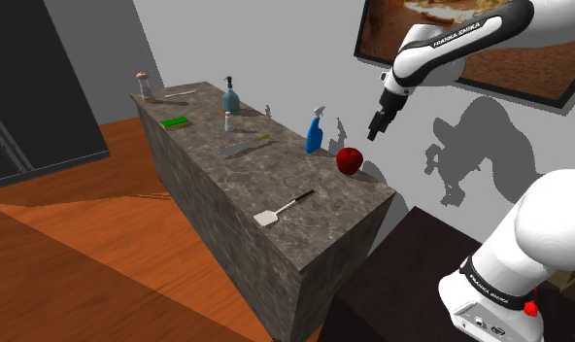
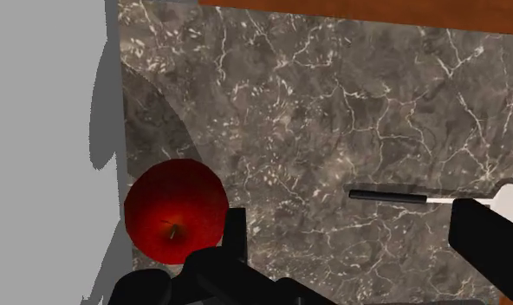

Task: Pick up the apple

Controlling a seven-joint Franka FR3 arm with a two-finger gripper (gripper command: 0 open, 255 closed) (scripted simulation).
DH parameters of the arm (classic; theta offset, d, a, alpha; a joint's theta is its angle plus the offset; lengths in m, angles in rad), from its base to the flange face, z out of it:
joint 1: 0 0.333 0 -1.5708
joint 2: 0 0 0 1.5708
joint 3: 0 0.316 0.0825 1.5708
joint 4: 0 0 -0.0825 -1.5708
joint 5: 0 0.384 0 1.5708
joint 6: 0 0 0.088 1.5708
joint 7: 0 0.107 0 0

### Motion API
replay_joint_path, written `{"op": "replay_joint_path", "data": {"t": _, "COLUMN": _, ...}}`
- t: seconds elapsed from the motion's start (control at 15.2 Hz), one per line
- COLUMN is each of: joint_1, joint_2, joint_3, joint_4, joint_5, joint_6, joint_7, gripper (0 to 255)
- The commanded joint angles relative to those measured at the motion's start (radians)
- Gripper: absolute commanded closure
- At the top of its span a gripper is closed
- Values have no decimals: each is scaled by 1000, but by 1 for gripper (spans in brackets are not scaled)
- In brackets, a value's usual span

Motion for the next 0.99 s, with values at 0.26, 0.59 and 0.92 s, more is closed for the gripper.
{"op": "replay_joint_path", "data": {"t": 0.26, "joint_1": 12, "joint_2": 248, "joint_3": -52, "joint_4": 109, "joint_5": 139, "joint_6": 168, "joint_7": -180, "gripper": 0}}
{"op": "replay_joint_path", "data": {"t": 0.59, "joint_1": -28, "joint_2": 451, "joint_3": -36, "joint_4": 243, "joint_5": 297, "joint_6": 247, "joint_7": -345, "gripper": 0}}
{"op": "replay_joint_path", "data": {"t": 0.92, "joint_1": -98, "joint_2": 620, "joint_3": 16, "joint_4": 391, "joint_5": 403, "joint_6": 286, "joint_7": -459, "gripper": 0}}
